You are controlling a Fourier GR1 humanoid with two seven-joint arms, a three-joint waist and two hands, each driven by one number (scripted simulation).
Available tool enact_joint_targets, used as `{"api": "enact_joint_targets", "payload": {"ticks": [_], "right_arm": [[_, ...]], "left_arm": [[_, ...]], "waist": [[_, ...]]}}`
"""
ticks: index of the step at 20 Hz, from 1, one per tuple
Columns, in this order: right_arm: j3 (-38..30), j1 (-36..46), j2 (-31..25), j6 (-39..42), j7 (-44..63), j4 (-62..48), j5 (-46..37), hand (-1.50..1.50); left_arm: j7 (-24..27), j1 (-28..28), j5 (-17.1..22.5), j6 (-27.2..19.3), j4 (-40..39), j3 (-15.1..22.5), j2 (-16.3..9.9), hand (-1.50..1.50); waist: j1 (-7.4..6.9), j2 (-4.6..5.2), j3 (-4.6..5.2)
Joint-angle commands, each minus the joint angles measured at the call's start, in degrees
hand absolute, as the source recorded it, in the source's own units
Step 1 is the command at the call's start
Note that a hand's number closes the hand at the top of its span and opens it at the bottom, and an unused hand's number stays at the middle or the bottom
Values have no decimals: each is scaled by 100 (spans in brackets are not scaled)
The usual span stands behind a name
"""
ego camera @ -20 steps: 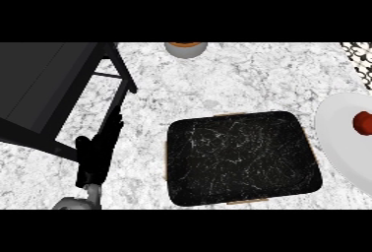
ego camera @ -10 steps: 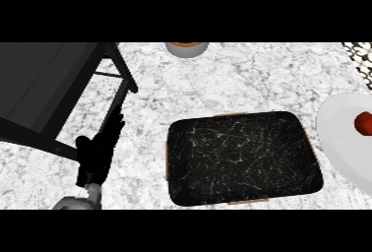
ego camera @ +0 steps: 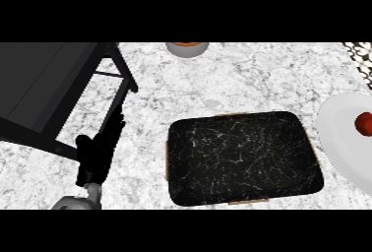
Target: Pick the bell pepper from the tray and place it in the plate
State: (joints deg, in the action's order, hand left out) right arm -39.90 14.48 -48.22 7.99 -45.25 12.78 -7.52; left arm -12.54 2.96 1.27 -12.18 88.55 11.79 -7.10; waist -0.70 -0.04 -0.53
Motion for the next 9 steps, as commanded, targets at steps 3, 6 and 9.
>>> {"api": "enact_joint_targets", "payload": {"ticks": [3, 6, 9], "right_arm": [[-174, -104, -367, -8, 0, -236, 122, -150], [-116, -1, -302, -96, 67, -286, 83, -150], [-60, 27, -228, -493, 121, -334, -2, -150]], "left_arm": [[146, -289, -208, -218, -321, -342, -282, 0], [-206, 102, -33, -121, -356, -556, -371, 0], [-142, 255, -101, -150, -565, -494, -300, 0]], "waist": [[-52, 53, 17], [-43, 56, 18], [-43, 75, 15]]}}
